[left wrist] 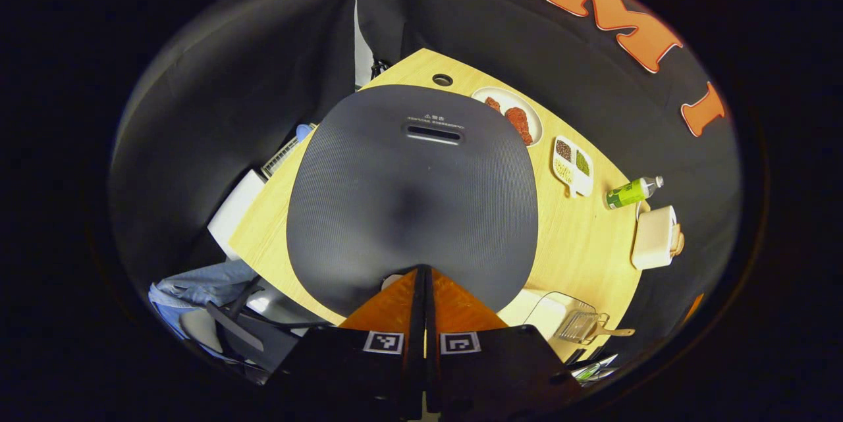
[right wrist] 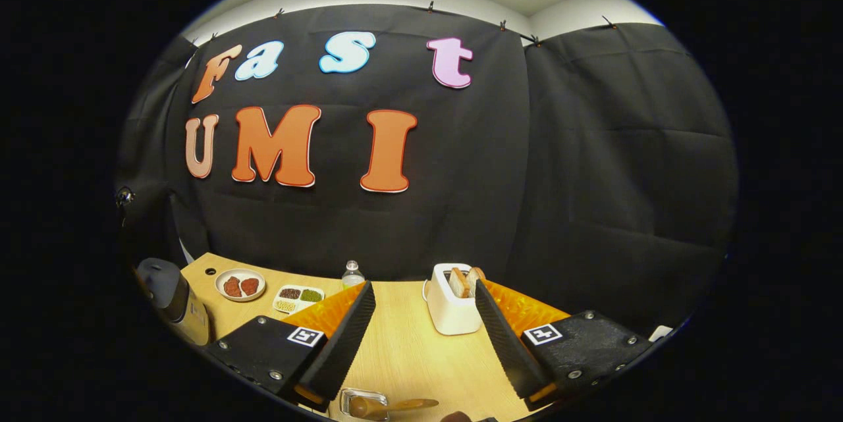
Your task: Close the left gripper, press the button to open the rice cooker; take a wooden spoon from the chopstick holder with the right hand, scoop a spoonful of rice and pour it into the rice cooker, then put the wooden spoon back into the chopstick holder.
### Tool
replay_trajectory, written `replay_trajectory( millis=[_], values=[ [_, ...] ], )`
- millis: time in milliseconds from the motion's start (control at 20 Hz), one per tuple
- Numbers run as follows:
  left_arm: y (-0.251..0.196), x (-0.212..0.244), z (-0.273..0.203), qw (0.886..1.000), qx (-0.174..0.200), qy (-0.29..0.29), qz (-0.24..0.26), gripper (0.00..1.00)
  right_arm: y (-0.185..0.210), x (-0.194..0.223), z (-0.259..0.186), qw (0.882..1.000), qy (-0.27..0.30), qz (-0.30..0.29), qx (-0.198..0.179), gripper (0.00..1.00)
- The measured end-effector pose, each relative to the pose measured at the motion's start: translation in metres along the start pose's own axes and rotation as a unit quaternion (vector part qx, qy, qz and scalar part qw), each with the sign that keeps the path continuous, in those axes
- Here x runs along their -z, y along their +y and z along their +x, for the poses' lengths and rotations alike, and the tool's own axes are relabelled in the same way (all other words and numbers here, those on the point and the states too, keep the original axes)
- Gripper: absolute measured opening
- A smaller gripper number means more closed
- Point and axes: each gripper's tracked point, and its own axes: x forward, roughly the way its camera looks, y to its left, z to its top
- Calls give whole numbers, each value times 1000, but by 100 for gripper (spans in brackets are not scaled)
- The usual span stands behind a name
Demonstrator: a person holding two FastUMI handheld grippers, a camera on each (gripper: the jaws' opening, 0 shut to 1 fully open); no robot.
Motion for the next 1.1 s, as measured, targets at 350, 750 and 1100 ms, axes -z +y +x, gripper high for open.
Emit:
replay_trajectory(
  millis=[350, 750, 1100],
  values=[
    [-5, -3, -16, 998, -17, -56, 37, 6, -11, 39, -3, 999, 42, 8, -7, 95],
    [-28, -76, -101, 950, -82, -279, 115, 6, -12, 91, -6, 994, 102, 16, -18, 95],
    [-49, -125, -176, 870, -109, -454, 156, 27, -10, 136, -10, 988, 152, 34, -21, 95]
  ],
)
